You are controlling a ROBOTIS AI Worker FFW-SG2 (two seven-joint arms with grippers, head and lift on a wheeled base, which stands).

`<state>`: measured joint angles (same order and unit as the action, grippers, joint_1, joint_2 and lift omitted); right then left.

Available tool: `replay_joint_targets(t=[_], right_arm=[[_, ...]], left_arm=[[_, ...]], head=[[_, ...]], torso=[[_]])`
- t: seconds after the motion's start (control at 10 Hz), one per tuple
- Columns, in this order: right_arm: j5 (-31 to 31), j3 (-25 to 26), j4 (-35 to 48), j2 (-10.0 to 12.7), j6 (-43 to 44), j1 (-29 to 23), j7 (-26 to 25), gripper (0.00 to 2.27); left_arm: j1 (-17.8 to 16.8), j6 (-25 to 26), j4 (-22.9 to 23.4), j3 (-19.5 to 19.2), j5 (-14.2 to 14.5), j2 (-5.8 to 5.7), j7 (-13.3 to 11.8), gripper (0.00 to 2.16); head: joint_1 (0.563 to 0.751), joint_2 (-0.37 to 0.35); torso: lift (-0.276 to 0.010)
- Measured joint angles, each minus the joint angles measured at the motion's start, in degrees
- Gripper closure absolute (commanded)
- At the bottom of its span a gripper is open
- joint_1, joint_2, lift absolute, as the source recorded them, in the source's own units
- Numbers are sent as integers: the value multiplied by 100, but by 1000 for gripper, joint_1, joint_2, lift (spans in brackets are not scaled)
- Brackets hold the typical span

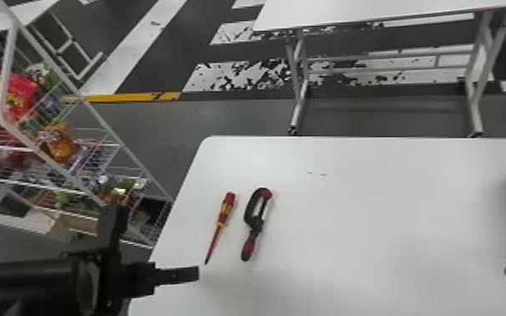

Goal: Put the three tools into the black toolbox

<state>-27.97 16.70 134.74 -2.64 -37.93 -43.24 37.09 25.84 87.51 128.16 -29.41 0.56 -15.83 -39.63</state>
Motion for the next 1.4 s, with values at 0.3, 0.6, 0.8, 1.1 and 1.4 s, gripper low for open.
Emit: replay_joint_targets(t=[0.3, 0.6, 0.8, 1.1, 1.4], right_arm=[[146, -105, -10, 0, 0, 39, -14, 80], [250, -186, -41, 0, 0, 94, -62, 80], [274, -207, -16, 0, -9, 71, -70, 80], [311, -169, 50, 0, 0, -28, -69, 80], [357, -124, 206, 0, -18, -145, -70, 80]], left_arm=[[-579, 207, -693, 24, -66, -494, -26, 80], [-1035, 211, -1210, 287, -176, -711, 18, 80], [-1348, 170, -1468, 658, -287, -769, 79, 83], [-1786, -190, -2073, 1175, -416, -794, 127, 93], [-2158, -649, -2719, 1588, -540, -782, 162, 107]], head=[[695, 350], [695, 350], [695, 350], [695, 350], [695, 350]], torso=[[-51], [-51], [-51], [-51], [-51]])
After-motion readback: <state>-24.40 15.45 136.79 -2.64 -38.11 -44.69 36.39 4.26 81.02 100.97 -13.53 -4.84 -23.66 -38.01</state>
